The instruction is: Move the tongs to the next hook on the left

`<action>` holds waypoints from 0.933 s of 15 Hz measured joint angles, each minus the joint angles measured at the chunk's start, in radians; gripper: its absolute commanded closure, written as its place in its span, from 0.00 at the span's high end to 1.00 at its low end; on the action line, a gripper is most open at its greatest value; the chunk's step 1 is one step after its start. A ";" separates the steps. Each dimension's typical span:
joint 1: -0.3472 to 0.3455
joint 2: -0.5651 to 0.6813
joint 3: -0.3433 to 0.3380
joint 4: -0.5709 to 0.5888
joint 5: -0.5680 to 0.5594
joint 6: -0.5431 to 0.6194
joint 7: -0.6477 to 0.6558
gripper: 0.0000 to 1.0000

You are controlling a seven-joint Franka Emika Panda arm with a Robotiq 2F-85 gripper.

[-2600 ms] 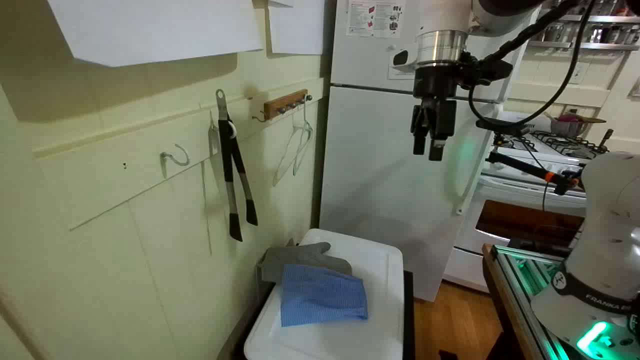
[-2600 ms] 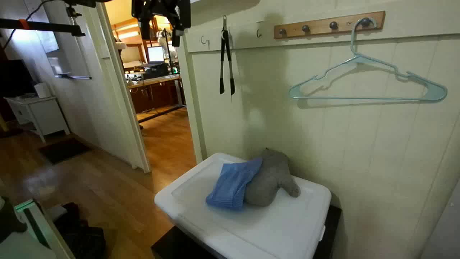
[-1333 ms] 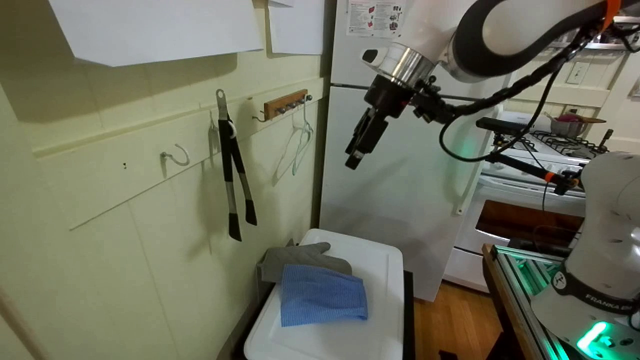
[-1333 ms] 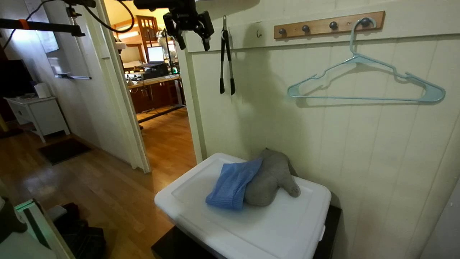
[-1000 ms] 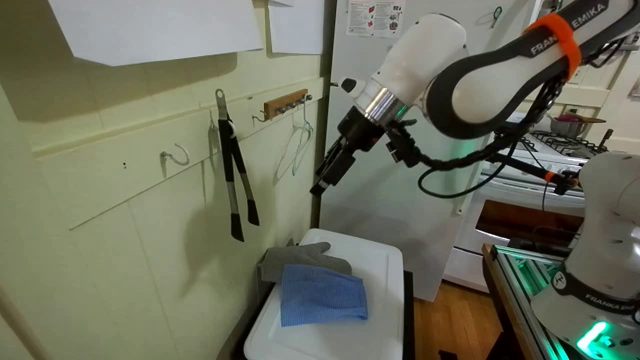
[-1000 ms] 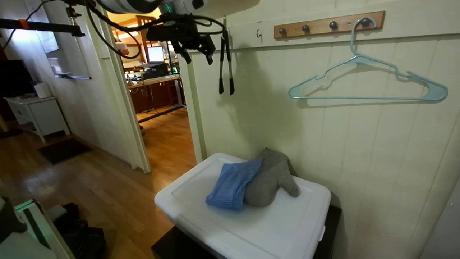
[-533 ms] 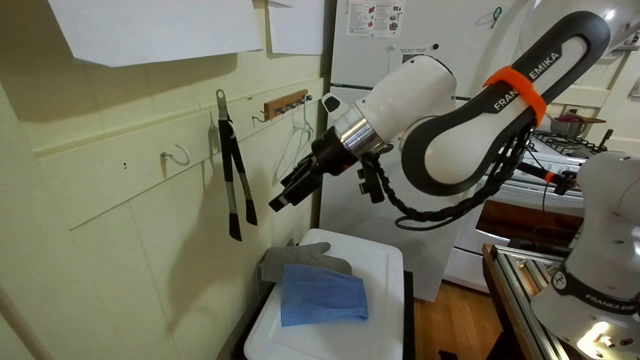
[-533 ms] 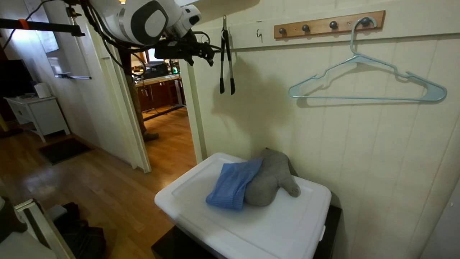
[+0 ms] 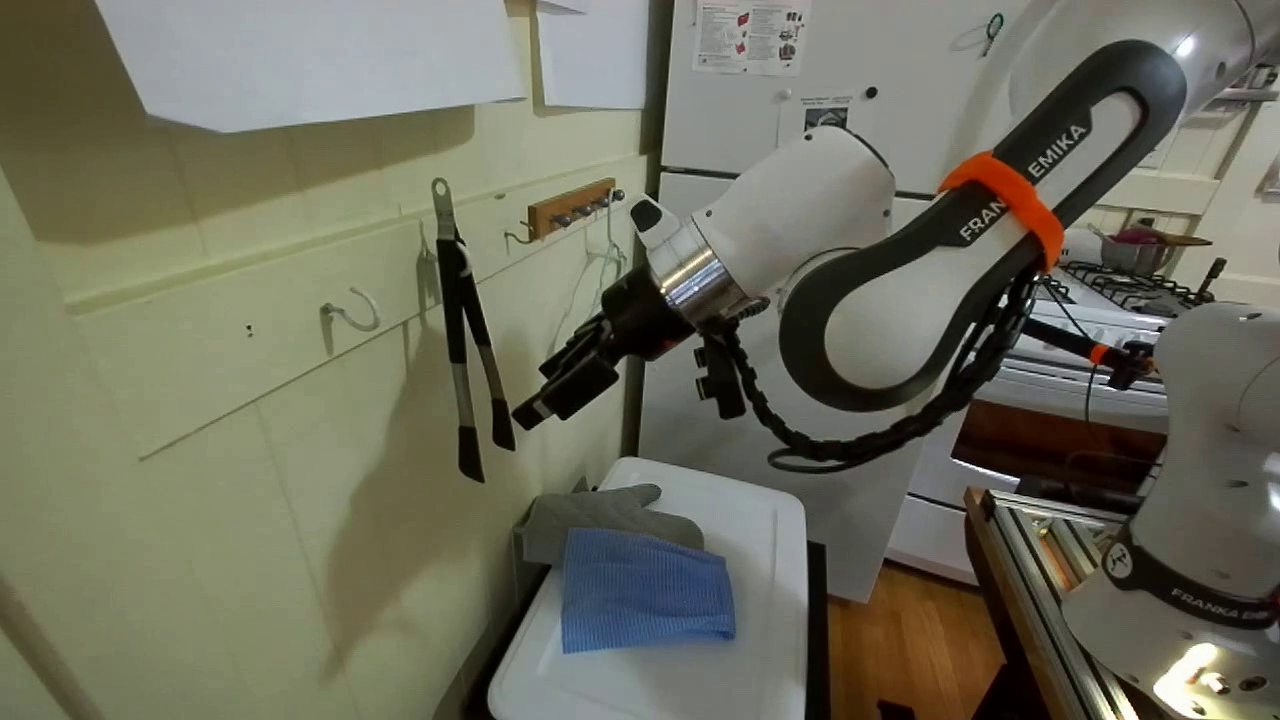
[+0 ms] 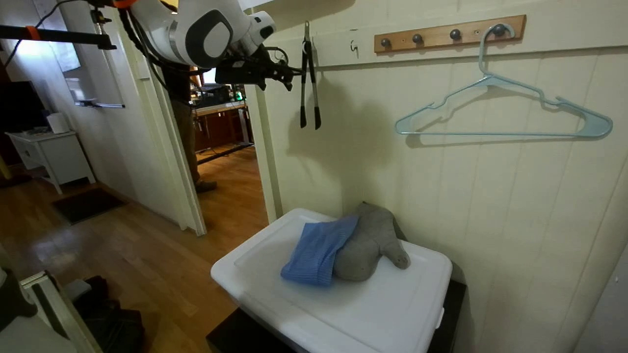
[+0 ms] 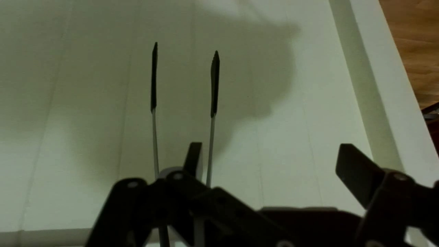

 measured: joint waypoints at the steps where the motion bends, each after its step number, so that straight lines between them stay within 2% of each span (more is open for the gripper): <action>1: 0.000 0.000 0.000 0.000 0.000 0.000 0.000 1.00; 5: -0.014 0.007 -0.004 0.004 -0.072 0.028 0.060 1.00; 11: -0.018 0.081 0.004 0.041 -0.074 0.204 0.080 1.00; 14: -0.026 0.137 0.003 0.078 -0.112 0.273 0.123 1.00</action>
